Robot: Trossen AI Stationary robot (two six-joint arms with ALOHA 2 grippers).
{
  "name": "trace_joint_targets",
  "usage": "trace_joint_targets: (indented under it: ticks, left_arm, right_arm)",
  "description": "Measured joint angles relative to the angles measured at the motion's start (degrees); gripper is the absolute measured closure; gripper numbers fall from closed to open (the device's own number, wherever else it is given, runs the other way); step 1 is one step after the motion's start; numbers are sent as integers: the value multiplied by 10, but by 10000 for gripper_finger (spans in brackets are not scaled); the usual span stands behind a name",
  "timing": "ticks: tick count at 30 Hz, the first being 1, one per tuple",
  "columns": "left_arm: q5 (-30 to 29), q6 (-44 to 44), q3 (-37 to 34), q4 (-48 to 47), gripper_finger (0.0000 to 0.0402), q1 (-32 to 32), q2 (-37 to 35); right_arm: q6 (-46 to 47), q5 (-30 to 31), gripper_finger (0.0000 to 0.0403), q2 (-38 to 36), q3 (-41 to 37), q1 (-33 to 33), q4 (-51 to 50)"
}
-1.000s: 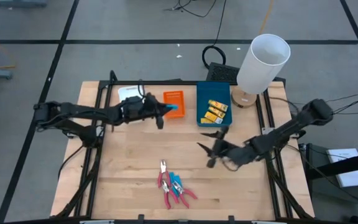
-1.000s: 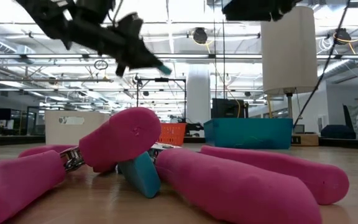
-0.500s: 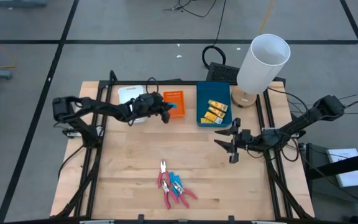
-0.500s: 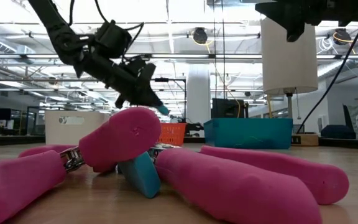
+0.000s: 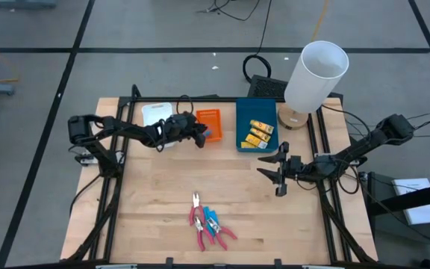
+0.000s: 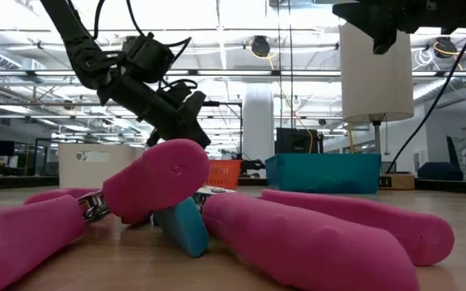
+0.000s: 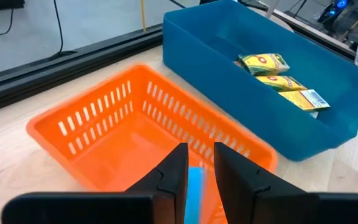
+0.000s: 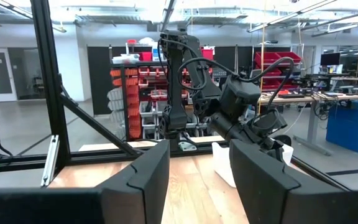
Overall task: Pick & Place School Supplies
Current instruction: Put the crayon box into the blue bin, then put the ticket punch into the white bin
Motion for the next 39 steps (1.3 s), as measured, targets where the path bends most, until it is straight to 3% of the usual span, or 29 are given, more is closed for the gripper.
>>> trace_joint_targets:
  ticks: [11,16,18,20,27,33,39]
  left_arm:
    - [1,2,0,-2,315,0,-3]
    - [115,64,0,-5,314,-18,-48]
    - [185,113,0,-2,314,-47,-78]
    - [213,142,0,-3,314,-88,-112]
    - [108,218,0,-86,314,-257,-201]
    - [6,226,0,-123,314,-343,-248]
    - [-124,167,0,-182,314,-363,-287]
  right_arm:
    - [0,0,247,0,0,0,-2]
    - [0,-1,247,0,0,0,-2]
    - [0,-2,247,0,0,0,-2]
    - [0,-4,247,0,0,1,-4]
    - [4,-146,248,40,22,21,-40]
    - [14,-87,235,172,179,66,-226]
    - [80,-70,182,326,394,89,-458]
